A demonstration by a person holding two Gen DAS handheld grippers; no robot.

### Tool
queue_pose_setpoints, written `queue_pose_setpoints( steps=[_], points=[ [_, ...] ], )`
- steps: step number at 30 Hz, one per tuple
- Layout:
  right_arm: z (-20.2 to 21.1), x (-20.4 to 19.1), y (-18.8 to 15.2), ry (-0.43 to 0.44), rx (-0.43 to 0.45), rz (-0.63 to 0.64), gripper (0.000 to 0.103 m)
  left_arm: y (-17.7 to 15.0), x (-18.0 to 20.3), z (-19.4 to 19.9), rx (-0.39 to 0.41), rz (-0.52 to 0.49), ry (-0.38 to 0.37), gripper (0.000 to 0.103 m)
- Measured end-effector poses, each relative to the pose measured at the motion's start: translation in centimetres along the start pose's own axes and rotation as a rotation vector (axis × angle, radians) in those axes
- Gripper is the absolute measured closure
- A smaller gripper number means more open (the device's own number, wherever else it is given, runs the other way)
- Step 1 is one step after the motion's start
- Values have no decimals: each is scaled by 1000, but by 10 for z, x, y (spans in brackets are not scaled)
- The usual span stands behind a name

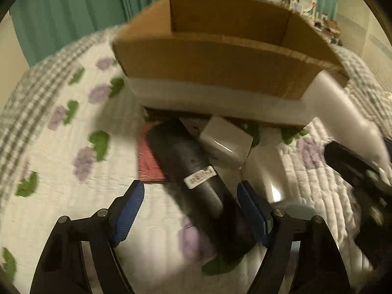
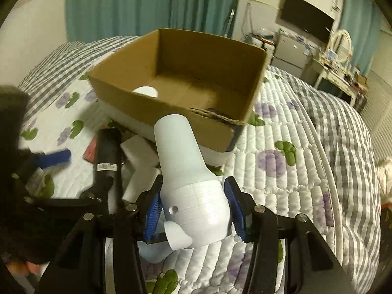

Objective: Organize rigid objects
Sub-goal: 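Grasp the white dryer with the right tool while the left grasps the black flashlight, then lower the flashlight and white dryer into the box and open both tools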

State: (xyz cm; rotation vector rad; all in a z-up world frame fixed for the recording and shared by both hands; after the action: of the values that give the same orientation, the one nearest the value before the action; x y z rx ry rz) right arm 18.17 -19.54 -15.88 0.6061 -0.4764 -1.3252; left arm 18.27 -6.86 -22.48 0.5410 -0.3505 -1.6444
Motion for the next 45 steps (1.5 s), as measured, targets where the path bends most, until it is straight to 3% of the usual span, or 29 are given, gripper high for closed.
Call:
queue_pose_setpoints(
  steps=[2,5,8,13,15,19,27,32,40,43,45],
  points=[
    [-1,-1,1,15,-10,-11,54,-1,3,-16,-45,25,20,24],
    [-6,-1,-1,18,-23,-13,55,1,6,-28,-50,8,79,25],
    [-10,-1,-1,25,-32,-14,54,1,13,-24,-43,2,34,49],
    [-12,1,-1,24,-35,-20,55,-4,13,-10,-33,-26,-9,67],
    [-10,-1,-1,22,-22,-10,55,-8,8,-1,-27,-23,-32,80],
    [-2,-11,-1,34,3,18,55,-19,-9,19,-8,-1,-84,84],
    [47,-27,7,50,63,11,54,-9,-36,71,75,-22,-73,84],
    [75,-29,24,47,96,-6,54,32,-50,109,173,-61,-78,84],
    [102,-27,102,25,206,25,54,120,-60,146,320,-129,-85,83],
    [100,-19,130,12,237,26,54,159,-56,136,319,-123,-161,84],
    [92,-11,152,9,248,11,54,177,-55,124,303,-124,-171,83]
  ],
)
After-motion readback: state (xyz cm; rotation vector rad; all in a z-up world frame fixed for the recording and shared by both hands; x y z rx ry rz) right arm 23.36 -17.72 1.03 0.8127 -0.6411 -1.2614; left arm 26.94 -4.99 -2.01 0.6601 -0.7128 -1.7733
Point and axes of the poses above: each gripper's, at about its wrist camera, not at the fingertips, and z roughly against the way its jaws point, x to its right, y to its top, the point moved 9 cm from there along -z, roughly the way its jaws point, and after that the axes turned 9 degrees about -z, right-handed, at the moved point
